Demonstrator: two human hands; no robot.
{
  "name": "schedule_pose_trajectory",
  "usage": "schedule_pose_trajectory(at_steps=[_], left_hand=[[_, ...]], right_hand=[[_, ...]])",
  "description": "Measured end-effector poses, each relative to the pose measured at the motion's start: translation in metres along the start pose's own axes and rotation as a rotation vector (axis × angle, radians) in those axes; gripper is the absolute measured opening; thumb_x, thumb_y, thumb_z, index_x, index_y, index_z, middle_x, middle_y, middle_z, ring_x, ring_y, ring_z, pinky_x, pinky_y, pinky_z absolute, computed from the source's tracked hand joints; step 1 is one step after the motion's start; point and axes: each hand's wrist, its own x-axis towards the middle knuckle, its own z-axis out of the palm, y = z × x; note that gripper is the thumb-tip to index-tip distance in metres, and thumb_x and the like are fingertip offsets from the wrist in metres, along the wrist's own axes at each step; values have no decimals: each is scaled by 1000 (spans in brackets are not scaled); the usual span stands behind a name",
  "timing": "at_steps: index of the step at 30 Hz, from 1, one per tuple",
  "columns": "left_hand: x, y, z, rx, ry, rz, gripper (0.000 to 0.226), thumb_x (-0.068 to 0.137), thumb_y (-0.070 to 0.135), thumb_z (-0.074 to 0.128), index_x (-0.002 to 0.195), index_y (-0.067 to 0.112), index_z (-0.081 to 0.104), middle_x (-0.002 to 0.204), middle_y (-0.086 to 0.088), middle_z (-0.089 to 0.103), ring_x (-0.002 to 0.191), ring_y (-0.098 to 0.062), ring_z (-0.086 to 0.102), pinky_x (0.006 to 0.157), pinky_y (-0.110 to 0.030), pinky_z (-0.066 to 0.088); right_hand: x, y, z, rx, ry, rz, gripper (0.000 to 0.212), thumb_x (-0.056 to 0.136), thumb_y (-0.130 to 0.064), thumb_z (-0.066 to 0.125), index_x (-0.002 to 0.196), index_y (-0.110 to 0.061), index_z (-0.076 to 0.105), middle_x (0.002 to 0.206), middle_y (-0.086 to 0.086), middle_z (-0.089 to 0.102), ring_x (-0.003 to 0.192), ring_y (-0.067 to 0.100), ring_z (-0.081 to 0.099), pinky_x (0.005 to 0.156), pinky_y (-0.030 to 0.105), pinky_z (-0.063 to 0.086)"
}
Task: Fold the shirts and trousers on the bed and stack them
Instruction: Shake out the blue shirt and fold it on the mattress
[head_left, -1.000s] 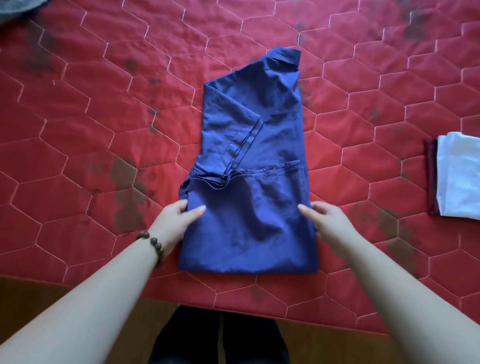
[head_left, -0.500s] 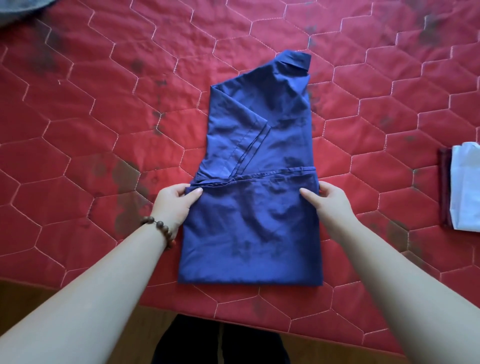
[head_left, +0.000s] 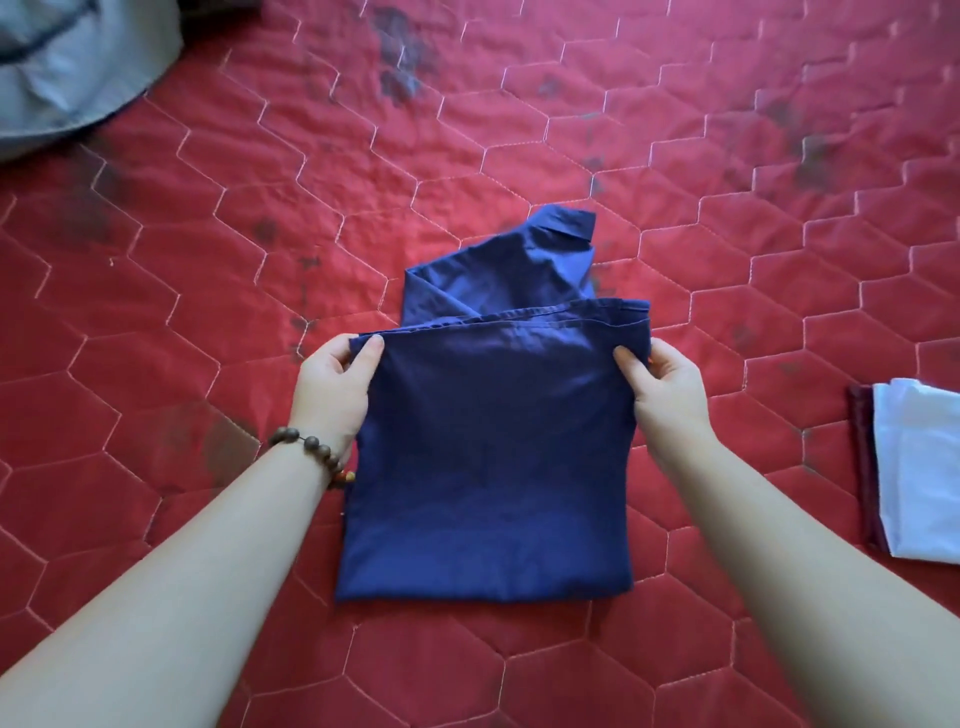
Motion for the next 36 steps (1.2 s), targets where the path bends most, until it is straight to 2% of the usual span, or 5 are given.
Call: schedule_pose_trajectory(at_steps=[14,18,23,29,36], left_hand=[[121,7,38,313,128,-40,16,89,25,66,79,13,66,70,-1,62,67,-15,52,49,-13,39],[131,4,33,243,156,-26,7,89,19,66,85,15,70,72,5,66,65,-9,56,62,-23,47],[134,19,32,214,110,116,16,90,16,64,77,24,66,70,12,67,64,0,57,61,-14,47],[121,22,51,814,410,356,32,89,21,58,117,6,58,115,-17,57,104,-33,52,91,-37,37],[68,-17,113,1373,-207,643,56,92,41,32,136,14,53,145,-8,47,137,-30,39,112,-51,30]], right_hand=[[143,-15,39,-272,-30,113,20,90,-26,66,102,-10,66,97,6,68,84,18,60,76,36,49],[144,-9,43,-253,46,5,10,91,-18,63,81,-20,64,75,-10,64,68,7,56,62,14,43],[146,-19,42,-153,85,-64,8,93,-20,60,88,-16,64,85,5,71,73,11,61,72,35,51],[142,-16,58,-711,295,-275,30,90,-27,62,115,-10,59,114,9,56,107,29,54,92,37,39],[122,15,104,-1204,-156,-865,38,88,-16,62,125,-7,63,135,12,57,126,32,52,109,57,33]])
